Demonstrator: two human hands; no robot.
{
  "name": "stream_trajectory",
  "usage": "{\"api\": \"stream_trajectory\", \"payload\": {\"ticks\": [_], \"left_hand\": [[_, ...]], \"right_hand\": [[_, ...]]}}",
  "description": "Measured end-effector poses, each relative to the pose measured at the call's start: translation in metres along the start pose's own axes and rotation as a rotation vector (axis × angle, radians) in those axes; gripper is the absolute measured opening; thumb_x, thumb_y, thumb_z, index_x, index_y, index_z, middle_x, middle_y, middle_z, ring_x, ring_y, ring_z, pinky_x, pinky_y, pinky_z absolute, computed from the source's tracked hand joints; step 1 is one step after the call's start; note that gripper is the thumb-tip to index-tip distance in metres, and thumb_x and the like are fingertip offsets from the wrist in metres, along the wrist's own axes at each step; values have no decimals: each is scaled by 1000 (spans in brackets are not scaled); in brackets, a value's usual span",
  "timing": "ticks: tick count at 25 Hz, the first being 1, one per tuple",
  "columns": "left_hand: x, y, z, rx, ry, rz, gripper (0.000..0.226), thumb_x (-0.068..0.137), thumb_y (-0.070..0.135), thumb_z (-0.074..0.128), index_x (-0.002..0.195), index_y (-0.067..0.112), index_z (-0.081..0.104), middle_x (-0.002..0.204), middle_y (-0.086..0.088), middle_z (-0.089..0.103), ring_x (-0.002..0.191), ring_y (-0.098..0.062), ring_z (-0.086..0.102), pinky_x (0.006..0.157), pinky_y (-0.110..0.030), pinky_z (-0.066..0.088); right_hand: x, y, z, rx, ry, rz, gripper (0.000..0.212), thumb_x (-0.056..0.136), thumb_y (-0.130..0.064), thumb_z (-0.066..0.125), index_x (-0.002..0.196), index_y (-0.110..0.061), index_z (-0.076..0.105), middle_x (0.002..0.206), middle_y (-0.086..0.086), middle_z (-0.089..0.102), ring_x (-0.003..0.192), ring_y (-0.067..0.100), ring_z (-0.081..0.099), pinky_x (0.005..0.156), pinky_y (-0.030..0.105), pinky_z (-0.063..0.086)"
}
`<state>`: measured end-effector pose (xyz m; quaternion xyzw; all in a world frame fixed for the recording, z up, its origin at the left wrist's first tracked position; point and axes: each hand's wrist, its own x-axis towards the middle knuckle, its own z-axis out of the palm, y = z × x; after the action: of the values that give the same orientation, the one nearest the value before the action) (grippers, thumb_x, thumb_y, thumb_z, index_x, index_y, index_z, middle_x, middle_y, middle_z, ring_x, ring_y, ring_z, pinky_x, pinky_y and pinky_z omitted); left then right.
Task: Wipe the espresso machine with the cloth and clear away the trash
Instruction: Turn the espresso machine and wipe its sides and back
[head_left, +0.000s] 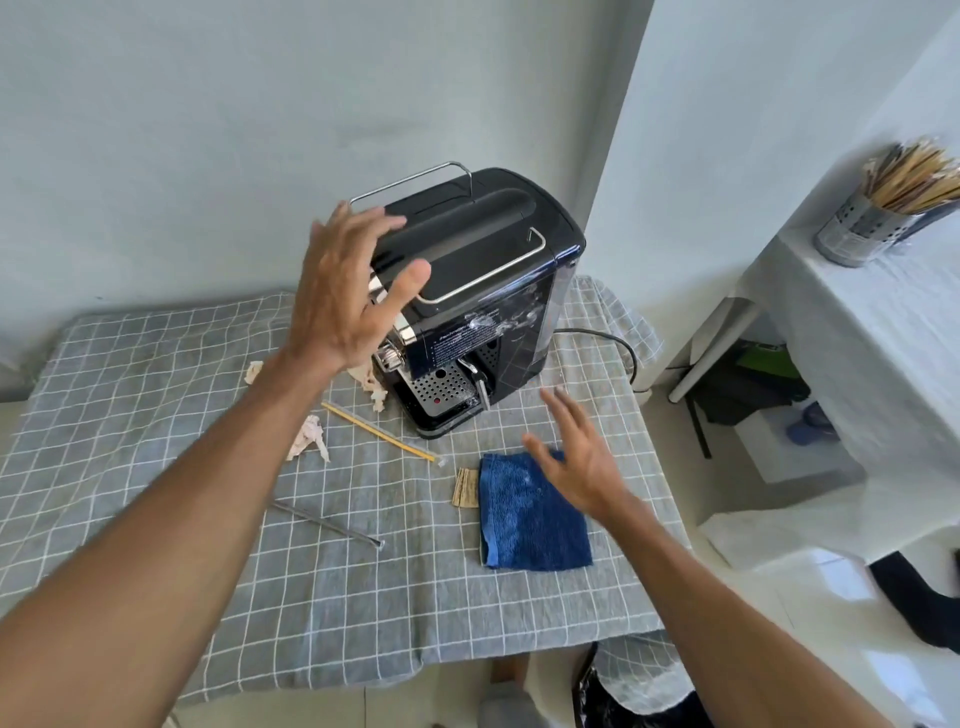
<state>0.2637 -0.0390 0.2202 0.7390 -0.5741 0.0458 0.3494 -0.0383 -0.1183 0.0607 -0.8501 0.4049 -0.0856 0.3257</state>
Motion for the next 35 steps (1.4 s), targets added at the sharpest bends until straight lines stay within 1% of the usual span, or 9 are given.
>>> {"api": "stream_trajectory", "payload": {"ticks": [6,13,17,20,25,28,30,32,35], "left_hand": [[30,15,9,93,-284,-43,94,90,86,28,155,20,42,166,-4,35,158,-20,19,128,-48,12],[28,13,21,353,-295,-7,108,86,93,11,161,17,32,169,-6,29,157,-25,22,129,-47,13],[26,11,24,396,-286,-4,108,86,93,9,161,18,31,168,-6,30,156,-27,26,128,-48,17],[25,11,23,380,-279,-2,103,89,90,8,161,20,31,168,-5,30,155,-26,28,127,-49,19],[23,12,23,354,-259,-20,97,92,86,6,160,22,33,168,-2,32,155,-23,29,126,-48,20],[22,13,22,357,-272,-26,98,91,85,5,161,22,32,168,-2,31,155,-23,28,126,-47,20],[23,16,21,350,-275,-35,98,91,85,5,161,22,32,168,-2,30,155,-23,27,127,-47,19],[23,17,19,345,-277,-36,96,92,84,6,161,22,32,168,-2,30,155,-23,27,127,-47,19],[24,18,16,319,-284,-40,91,93,81,14,158,23,37,165,-1,36,152,-23,33,124,-46,25]], "right_hand": [[-45,23,56,-278,-37,165,75,102,-55,50,163,-20,25,169,8,18,153,29,26,124,44,31],[-51,16,69,-457,-61,323,71,105,-62,33,164,-26,18,150,18,32,127,29,44,109,40,43],[-46,16,63,-21,-8,382,53,103,-38,58,152,-27,41,120,8,54,99,20,58,85,31,53],[-41,4,47,380,97,496,51,102,-15,61,149,-26,46,84,-8,56,73,6,55,67,24,49],[-10,-67,-15,1062,304,380,75,102,-15,64,164,-24,21,116,1,72,102,14,73,92,39,59],[18,-110,-57,1229,501,204,83,96,-20,70,163,-19,22,91,6,68,94,11,71,85,28,57],[33,-135,-75,1442,590,269,55,96,-18,69,147,-9,50,88,5,74,88,9,73,86,30,59],[41,-149,-77,1538,599,363,9,101,-15,63,103,-12,71,76,-5,77,71,4,74,65,24,59],[45,-155,-68,1503,702,415,23,107,-24,56,89,-25,71,68,-14,74,61,0,70,57,23,57]]}}
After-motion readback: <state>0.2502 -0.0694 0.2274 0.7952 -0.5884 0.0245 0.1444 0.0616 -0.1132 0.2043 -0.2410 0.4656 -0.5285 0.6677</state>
